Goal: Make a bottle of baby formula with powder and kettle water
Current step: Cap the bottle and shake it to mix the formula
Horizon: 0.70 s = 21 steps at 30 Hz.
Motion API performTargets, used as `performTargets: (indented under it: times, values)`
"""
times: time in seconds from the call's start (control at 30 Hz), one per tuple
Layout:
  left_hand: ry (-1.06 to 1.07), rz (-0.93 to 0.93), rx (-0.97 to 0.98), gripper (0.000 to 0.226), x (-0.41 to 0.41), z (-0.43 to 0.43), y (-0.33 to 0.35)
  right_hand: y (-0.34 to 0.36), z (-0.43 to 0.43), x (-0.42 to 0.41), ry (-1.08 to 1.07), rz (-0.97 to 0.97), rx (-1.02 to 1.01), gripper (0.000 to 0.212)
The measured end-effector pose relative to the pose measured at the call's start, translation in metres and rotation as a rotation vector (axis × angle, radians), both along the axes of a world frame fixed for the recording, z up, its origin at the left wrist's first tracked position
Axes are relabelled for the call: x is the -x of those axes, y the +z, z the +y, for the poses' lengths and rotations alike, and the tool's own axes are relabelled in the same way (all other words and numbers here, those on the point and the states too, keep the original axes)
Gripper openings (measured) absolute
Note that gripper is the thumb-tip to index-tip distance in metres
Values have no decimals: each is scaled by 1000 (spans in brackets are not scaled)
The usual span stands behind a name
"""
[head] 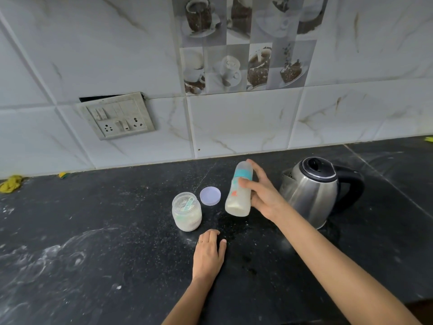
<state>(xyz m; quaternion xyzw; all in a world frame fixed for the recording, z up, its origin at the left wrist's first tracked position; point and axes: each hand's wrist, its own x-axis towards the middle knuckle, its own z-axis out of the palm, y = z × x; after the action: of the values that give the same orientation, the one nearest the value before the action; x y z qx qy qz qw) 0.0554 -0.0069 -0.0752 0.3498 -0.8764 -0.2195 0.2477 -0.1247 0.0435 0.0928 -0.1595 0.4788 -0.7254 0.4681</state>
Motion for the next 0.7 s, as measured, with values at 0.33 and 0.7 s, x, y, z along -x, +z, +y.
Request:
performTargets:
  times: [0.33, 0.7]
  values:
    - [58, -7, 72, 23, -4, -4, 5, -2, 0, 6, -190, -141, -28, 64]
    - [53, -65, 50, 26, -20, -5, 1, -5, -2, 2, -216, -196, 41, 68]
